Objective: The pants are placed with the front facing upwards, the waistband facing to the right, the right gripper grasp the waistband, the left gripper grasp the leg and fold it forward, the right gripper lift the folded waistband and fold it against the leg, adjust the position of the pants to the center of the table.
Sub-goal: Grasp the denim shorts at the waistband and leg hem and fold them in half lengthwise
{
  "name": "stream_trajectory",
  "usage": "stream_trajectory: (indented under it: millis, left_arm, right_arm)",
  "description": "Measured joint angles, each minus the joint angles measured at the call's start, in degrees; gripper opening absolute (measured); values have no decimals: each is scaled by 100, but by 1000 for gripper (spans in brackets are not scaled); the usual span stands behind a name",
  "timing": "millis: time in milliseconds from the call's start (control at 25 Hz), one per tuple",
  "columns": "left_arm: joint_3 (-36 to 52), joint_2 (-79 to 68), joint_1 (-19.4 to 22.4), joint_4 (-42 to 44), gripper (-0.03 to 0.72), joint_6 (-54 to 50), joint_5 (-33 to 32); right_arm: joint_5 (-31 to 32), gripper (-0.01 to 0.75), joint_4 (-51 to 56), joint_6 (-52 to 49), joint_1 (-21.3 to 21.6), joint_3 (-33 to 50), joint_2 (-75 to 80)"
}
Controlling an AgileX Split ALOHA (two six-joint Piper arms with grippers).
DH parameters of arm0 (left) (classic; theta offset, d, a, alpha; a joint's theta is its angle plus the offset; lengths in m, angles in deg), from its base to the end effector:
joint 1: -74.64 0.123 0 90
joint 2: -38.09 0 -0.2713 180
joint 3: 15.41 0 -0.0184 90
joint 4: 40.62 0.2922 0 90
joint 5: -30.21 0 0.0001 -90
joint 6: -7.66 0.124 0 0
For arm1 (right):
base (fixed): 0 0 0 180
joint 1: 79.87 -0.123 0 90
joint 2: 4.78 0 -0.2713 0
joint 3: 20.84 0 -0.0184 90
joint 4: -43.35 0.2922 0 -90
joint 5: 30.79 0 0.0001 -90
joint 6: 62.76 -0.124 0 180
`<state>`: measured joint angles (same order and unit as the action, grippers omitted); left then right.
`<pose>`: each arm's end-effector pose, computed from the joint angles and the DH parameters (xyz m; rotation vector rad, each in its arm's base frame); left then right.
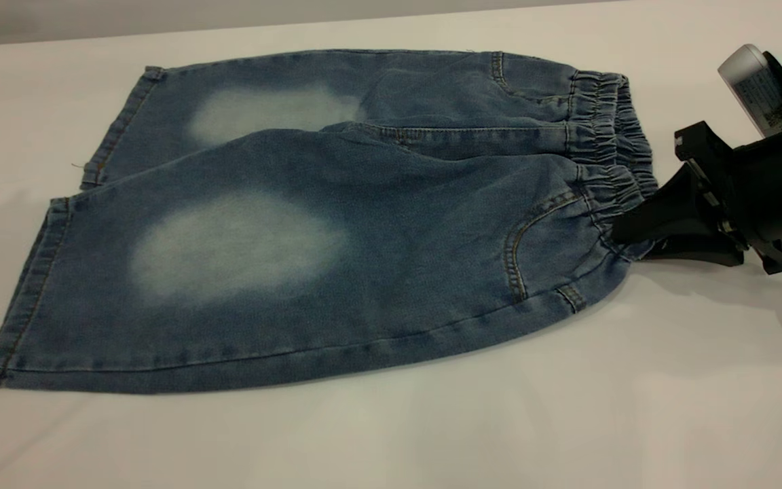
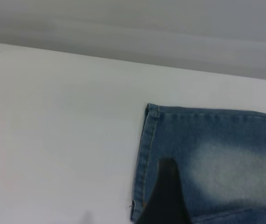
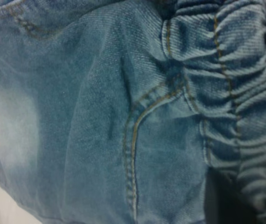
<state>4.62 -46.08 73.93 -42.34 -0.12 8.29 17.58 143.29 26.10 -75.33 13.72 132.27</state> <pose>0.3603 -0.0059 0.2659 -0.1602 2.1974 -0.1107 0.2936 0.0683 -0.0576 0.2747 2.6395 1.2011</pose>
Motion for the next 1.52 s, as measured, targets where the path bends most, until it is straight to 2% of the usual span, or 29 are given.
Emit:
stream_trajectory:
  millis: [160, 640, 880, 1040, 1280, 1520]
  left_arm:
    - [0, 0, 0, 0, 536, 0, -18]
    - [0, 0, -80, -18, 536, 25, -409]
    - [5, -7, -568, -30, 536, 32, -1085]
    - [24, -190, -868, -30, 536, 27, -1823]
    - [216, -614, -875, -50, 536, -2, -2881]
    - [890, -698, -875, -136, 536, -2, -2856]
  right_arm:
    - [26, 41, -144, -6, 0, 0, -94]
    - [195, 37, -850, -673, 0, -200, -758]
    - [271, 37, -1470, -1355, 0, -650, -1005]
    - [342, 37, -1789, -1658, 0, -871, -1005]
    - [387, 37, -1784, -1679, 0, -898, -1005]
    - [418, 37, -1773, -1679, 0, -898, -1005]
